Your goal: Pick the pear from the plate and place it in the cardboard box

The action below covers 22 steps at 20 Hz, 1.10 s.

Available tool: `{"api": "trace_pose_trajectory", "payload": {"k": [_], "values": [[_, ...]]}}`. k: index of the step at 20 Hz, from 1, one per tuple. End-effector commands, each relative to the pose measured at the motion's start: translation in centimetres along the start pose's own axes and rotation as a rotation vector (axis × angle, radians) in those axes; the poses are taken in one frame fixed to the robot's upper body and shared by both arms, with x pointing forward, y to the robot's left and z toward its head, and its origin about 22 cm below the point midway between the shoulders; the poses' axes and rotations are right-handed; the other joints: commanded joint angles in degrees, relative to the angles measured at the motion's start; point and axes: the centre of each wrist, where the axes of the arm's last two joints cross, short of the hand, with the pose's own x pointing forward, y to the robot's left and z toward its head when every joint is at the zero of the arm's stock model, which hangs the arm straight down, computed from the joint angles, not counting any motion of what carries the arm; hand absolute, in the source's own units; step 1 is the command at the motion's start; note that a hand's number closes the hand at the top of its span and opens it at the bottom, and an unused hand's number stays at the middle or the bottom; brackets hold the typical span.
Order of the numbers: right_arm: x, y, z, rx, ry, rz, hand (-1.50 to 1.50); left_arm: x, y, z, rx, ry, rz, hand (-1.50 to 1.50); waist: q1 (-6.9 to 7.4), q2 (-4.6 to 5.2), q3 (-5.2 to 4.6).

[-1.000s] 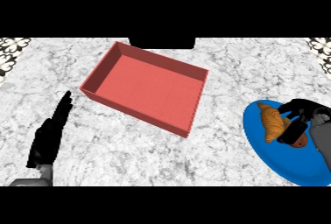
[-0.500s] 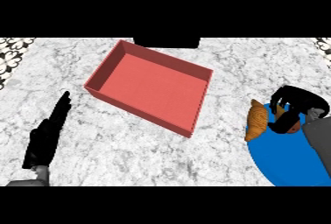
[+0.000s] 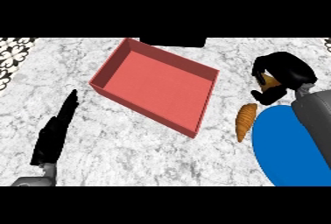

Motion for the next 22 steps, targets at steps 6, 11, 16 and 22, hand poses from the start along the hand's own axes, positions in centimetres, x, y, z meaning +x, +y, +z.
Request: {"api": "trace_pose_trajectory", "payload": {"k": [6,11,16,22], "values": [[1.2,-4.1,-2.8,-0.219,-0.354,-0.275,1.50,-1.1,0.8,0.5,0.026,0.015,-0.006,0.00,-2.10,-0.87,-0.13],[1.6,-7.3,-3.9,-0.268,-0.528,-0.468,1.50,-0.7,-0.5,0.2,0.016,0.028,-0.002,0.00,-2.13,-0.75,-0.14],[6.9,-9.6,-5.4,-0.242,-0.642,-0.511,1.50,-0.3,-0.2,0.9,0.043,0.032,-0.004,0.00,-2.66,-1.11,-0.19],[11.7,-10.6,-6.5,-0.209,-0.627,-0.514,1.50,-1.1,-0.4,0.3,0.036,0.042,-0.008,0.00,-3.00,-1.02,-0.20]]}}
